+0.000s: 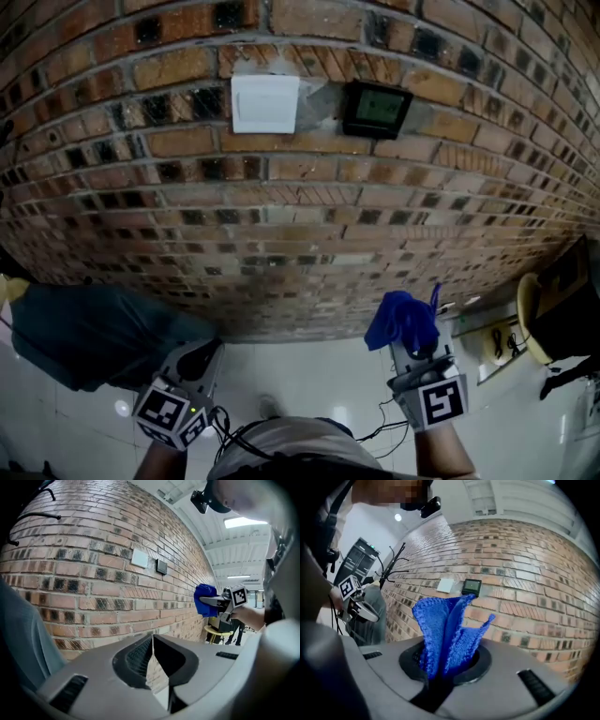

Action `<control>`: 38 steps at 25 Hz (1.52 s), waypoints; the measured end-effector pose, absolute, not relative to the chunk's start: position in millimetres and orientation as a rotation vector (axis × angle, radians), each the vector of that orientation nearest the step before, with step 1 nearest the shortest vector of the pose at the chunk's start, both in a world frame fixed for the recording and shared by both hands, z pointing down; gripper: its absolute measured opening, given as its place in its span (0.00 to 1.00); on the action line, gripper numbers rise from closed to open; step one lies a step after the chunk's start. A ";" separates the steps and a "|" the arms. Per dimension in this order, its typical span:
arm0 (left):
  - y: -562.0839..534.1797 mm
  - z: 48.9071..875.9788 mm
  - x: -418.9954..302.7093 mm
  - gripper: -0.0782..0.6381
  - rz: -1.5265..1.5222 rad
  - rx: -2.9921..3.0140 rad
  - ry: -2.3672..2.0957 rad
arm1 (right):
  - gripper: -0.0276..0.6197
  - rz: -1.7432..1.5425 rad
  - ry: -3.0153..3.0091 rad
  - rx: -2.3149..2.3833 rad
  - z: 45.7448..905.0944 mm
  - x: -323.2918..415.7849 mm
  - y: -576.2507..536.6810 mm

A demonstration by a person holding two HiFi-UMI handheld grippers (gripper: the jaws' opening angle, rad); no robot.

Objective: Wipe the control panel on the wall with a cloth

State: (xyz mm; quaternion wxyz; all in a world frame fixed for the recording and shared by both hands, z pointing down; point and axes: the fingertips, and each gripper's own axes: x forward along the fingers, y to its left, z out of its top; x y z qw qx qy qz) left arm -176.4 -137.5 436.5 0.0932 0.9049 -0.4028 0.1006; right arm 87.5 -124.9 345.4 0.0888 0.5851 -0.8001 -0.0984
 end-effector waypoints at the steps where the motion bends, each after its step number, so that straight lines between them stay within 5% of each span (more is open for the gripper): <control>1: -133.2 437.1 -175.7 0.12 0.312 2.684 -1.205 | 0.18 -0.278 -2.397 1.749 345.8 92.8 -112.4; 16: -20.2 410.0 -130.6 0.11 0.300 2.610 -1.382 | 0.18 -0.093 -2.529 1.742 372.1 169.4 47.5; 38: 0.7 396.4 -85.9 0.11 0.324 2.727 -1.241 | 0.18 -0.161 -2.575 1.692 360.9 175.7 72.8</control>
